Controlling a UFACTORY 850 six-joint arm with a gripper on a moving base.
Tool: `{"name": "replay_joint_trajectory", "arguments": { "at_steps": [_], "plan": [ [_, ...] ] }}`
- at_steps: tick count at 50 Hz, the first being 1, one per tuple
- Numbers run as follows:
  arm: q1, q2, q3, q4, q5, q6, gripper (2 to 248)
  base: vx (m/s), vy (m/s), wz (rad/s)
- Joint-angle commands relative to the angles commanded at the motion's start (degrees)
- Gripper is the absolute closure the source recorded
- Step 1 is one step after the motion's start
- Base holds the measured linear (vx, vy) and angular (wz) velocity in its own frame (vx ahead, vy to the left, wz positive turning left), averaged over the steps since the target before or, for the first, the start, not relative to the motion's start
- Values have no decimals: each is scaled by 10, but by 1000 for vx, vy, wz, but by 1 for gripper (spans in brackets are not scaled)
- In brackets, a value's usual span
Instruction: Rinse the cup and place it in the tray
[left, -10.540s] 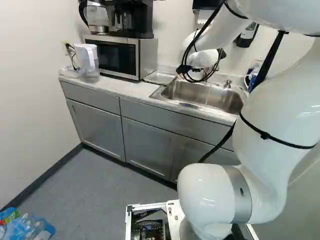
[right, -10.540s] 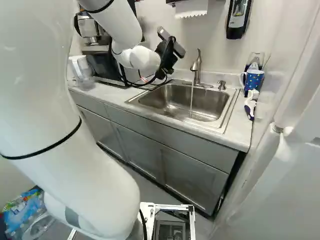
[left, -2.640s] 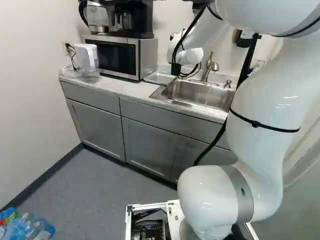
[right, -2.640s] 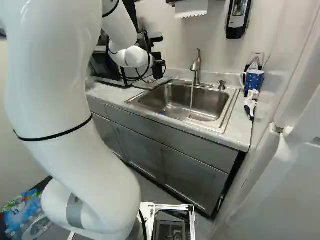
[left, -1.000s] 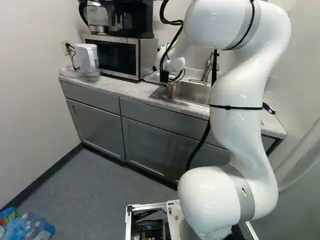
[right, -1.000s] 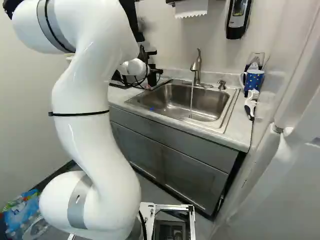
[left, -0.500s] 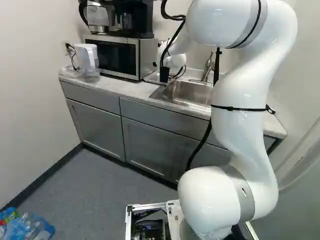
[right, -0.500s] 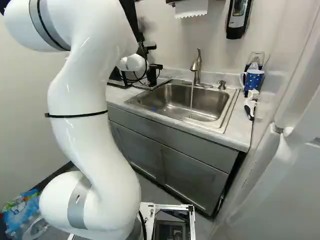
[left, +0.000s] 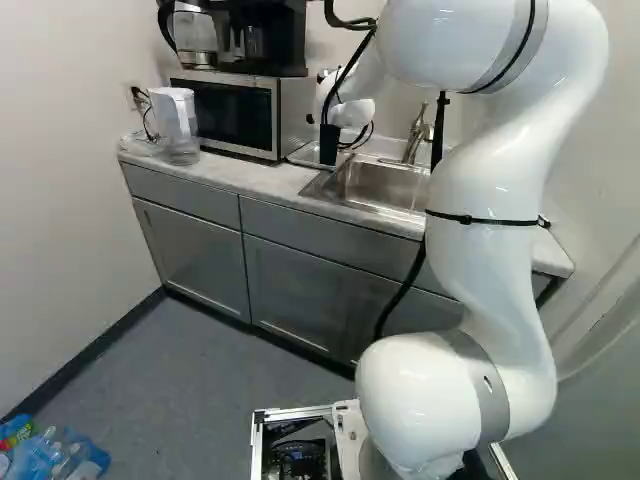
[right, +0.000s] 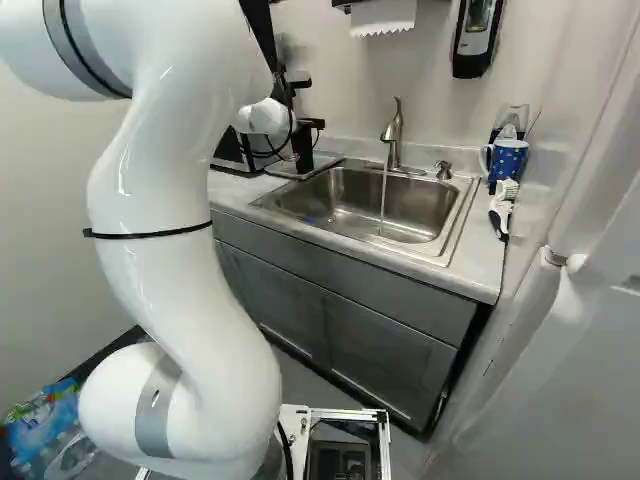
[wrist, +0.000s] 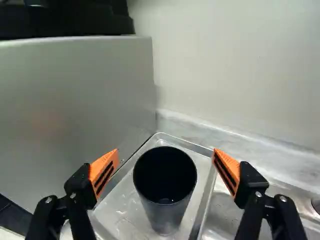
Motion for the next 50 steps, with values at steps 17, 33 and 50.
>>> {"name": "replay_joint_trajectory", "arguments": {
  "at_steps": [17,33,50],
  "plan": [
    [-7,11,-7,0,0,0,3,0,0,0],
    [-21,22,-14,0,-10,0,3,0,0,0],
    [-37,35,-19,0,-33,0,3,0,0,0]
  ]
}}
